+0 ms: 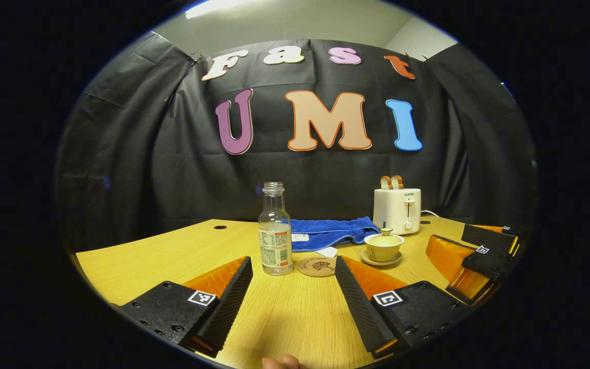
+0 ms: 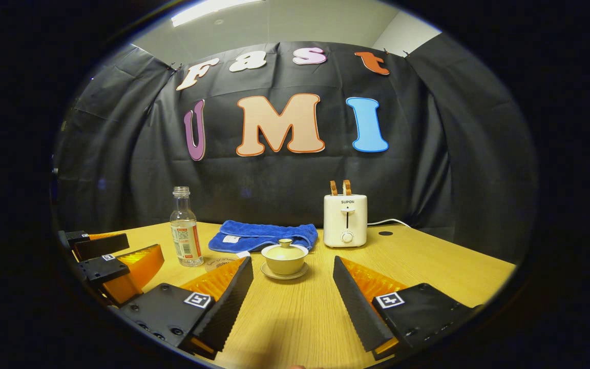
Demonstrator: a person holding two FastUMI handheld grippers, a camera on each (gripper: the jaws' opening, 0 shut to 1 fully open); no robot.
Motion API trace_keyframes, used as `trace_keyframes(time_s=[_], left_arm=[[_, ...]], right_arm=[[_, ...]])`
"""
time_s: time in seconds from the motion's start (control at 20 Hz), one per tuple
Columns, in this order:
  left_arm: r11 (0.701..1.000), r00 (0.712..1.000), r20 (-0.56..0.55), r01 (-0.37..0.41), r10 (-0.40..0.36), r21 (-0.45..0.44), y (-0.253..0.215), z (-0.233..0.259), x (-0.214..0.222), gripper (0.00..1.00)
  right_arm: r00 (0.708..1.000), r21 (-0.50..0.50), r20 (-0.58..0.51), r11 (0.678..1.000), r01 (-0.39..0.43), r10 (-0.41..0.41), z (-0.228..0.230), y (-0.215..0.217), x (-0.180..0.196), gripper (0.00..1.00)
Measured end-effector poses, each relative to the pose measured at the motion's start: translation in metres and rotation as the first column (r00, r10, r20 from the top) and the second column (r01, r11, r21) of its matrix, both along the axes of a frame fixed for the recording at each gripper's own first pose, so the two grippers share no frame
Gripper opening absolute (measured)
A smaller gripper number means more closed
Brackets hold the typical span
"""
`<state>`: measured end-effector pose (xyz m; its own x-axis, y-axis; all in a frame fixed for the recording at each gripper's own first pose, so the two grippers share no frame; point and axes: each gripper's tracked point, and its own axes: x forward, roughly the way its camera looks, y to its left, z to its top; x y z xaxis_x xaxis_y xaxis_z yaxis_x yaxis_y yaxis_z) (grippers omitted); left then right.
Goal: Open the teacup lid with one hand, grasp the water bottle and pour water into the teacup with the other hand; after pouring, place the water bottle on the coaster and then close the teacup lid.
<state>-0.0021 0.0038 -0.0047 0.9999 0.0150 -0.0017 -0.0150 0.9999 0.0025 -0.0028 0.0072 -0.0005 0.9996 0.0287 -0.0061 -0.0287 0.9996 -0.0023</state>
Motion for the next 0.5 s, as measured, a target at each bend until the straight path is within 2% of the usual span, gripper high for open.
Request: trace_keyframes(time_s=[0.25,0.4,0.5], left_arm=[[1.0,1.0,0.001,0.0,0.0,0.0,0.0,0.001,0.0,0.95],[1.0,1.0,0.001,0.0,0.0,0.0,0.0,0.001,0.0,0.95],[1.0,1.0,0.001,0.0,0.0,0.0,0.0,0.001,0.0,0.95]], right_arm=[[1.0,0.001,0.0,1.0,-0.017,0.017,0.0,0.002,0.004,0.99],[0.999,0.002,-0.009,0.999,-0.048,0.048,-0.002,0.004,0.026,1.0],[0.998,0.001,-0.01,0.999,-0.054,0.054,-0.003,0.003,0.047,0.96]])
